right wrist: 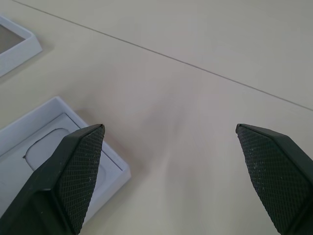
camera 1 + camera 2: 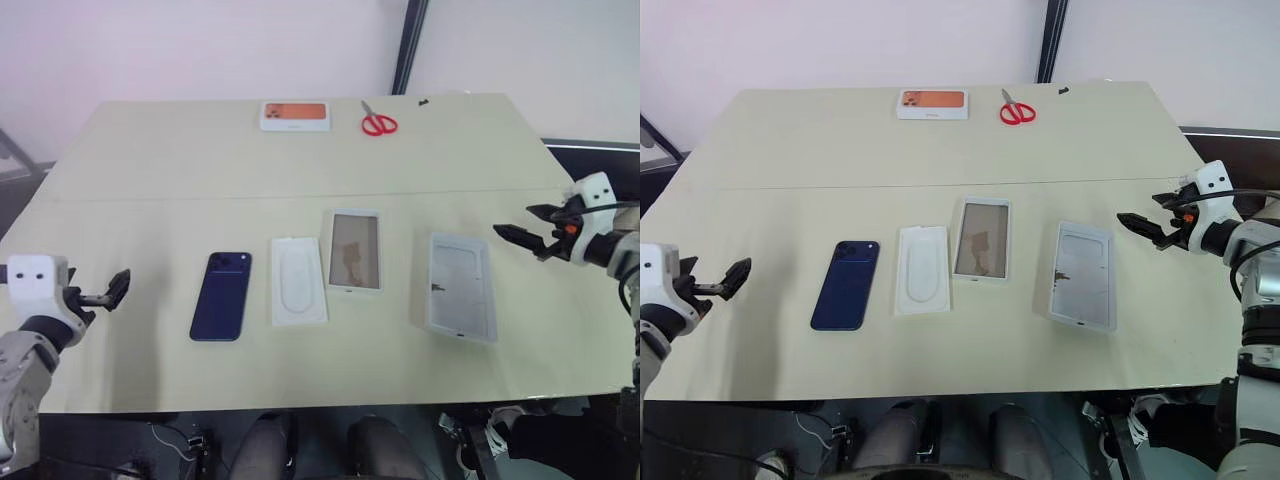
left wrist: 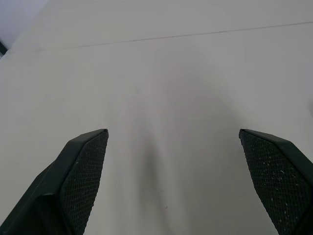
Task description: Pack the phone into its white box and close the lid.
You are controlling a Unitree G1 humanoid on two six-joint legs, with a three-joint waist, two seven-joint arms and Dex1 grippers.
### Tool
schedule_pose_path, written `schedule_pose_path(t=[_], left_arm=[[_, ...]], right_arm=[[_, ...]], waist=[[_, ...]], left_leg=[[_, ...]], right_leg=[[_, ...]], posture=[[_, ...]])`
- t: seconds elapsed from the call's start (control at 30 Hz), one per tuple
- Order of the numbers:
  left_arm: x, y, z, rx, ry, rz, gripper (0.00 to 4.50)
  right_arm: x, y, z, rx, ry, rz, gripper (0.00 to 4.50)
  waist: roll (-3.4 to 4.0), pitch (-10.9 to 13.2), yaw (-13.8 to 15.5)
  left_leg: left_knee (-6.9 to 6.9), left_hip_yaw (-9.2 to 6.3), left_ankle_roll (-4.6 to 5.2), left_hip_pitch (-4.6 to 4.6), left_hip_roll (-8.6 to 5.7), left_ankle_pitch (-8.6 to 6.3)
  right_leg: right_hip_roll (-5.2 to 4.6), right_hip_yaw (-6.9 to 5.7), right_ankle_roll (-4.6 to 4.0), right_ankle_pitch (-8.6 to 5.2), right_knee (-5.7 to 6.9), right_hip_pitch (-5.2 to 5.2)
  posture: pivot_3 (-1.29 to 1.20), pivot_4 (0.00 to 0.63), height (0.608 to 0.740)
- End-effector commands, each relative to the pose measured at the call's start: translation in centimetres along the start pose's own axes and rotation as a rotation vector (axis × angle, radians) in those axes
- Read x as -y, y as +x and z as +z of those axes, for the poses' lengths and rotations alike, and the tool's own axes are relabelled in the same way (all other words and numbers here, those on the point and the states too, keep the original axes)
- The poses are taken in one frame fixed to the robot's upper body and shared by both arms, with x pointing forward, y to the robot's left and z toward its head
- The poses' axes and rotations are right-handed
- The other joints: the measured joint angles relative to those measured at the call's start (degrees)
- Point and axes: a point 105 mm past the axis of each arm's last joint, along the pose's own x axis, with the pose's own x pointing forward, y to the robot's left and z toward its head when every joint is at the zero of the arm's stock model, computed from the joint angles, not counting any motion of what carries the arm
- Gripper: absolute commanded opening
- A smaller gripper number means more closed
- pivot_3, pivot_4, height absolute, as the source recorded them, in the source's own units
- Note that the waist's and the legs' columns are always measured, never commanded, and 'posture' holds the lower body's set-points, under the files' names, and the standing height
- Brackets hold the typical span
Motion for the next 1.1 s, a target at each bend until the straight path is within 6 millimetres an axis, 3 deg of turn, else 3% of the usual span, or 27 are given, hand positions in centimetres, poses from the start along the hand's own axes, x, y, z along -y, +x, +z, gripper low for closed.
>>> schedule_pose_path(t=[0.03, 0.37, 0.53, 0.67, 0.8, 0.87, 0.93, 1.0, 1.1], left_arm=[[0.0, -0.3, 1.3, 0.047, 0.019, 0.011, 4.49], [0.2, 0.1, 1.6, 0.055, 0.02, 0.002, 4.49], [1.3, 1.1, 2.6, 0.08, 0.005, -0.041, 4.49], [5.0, 3.1, 4.1, 0.098, 0.02, -0.167, 4.49], [7.6, 4.7, 6.0, 0.128, -0.038, -0.259, 4.49], [9.9, 5.3, 7.2, 0.144, -0.044, -0.348, 4.49], [13.5, 6.1, 8.0, 0.078, -0.05, -0.479, 4.49], [16.1, 5.9, 8.1, -0.011, -0.045, -0.578, 4.49], [17.8, 5.0, 8.4, -0.105, -0.151, -0.671, 4.49]], right_arm=[[0.4, -0.4, 1.8, 0.032, -0.051, -0.005, 4.5], [-1.3, 0.6, 2.6, 0.054, -0.09, 0.041, 4.5], [-4.0, 1.6, 3.6, 0.079, -0.151, 0.114, 4.5], [-7.7, 2.4, 4.0, 0.095, -0.224, 0.195, 4.5], [-10.0, 2.6, 4.1, 0.1, -0.26, 0.228, 4.5], [-11.1, 2.6, 4.6, 0.11, -0.309, 0.258, 4.5], [-12.2, 2.8, 5.3, 0.13, -0.343, 0.281, 4.5], [-13.0, 2.8, 5.9, 0.15, -0.351, 0.301, 4.5], [-13.5, 2.7, 6.0, 0.158, -0.354, 0.316, 4.5]], waist=[[0.0, 0.0, 0.02], [0.0, 0.0, 0.04], [0.0, 0.0, 0.09], [0.0, 0.0, 0.43], [-0.01, 0.0, 0.5], [-0.02, 0.01, 0.26], [-0.03, 0.01, 0.28], [-0.04, 0.02, 0.2], [-0.04, 0.02, -0.16]], left_leg=[[0.0, 0.0, 0.0, 0.0, 0.0, 0.0], [0.0, 0.0, 0.0, 0.0, 0.0, 0.0], [0.0, 0.0, 0.0, 0.0, 0.0, 0.0], [0.02, -0.01, -0.01, -0.01, 0.0, 0.0], [0.07, -0.02, -0.02, -0.04, -0.01, 0.01], [0.07, -0.01, -0.14, -0.05, -0.01, 0.08], [0.07, -0.02, -0.17, -0.05, -0.01, 0.1], [0.11, -0.06, -0.18, -0.07, -0.01, 0.11], [0.12, -0.04, -0.25, -0.09, -0.02, 0.14]], right_leg=[[0.0, 0.0, 0.0, 0.0, 0.0, 0.0], [0.0, 0.0, 0.0, 0.0, 0.0, 0.01], [0.0, -0.01, 0.0, 0.0, 0.0, 0.01], [0.0, -0.02, 0.0, 0.0, 0.0, 0.01], [0.01, -0.04, 0.01, 0.0, 0.01, 0.0], [0.01, -0.03, 0.01, 0.01, 0.01, -0.01], [0.03, -0.04, 0.01, 0.01, 0.02, -0.01], [0.05, -0.09, 0.02, 0.01, 0.05, -0.01], [0.05, -0.06, 0.02, 0.01, 0.04, -0.02]], posture=[[0.0, 0.15, 0.74], [0.0, 0.15, 0.74], [0.0, 0.15, 0.74], [0.0, 0.15, 0.74], [0.0, 0.15, 0.74], [0.0, 0.15, 0.74], [0.0, 0.15, 0.74], [0.0, 0.15, 0.74], [0.0, 0.15, 0.74]])
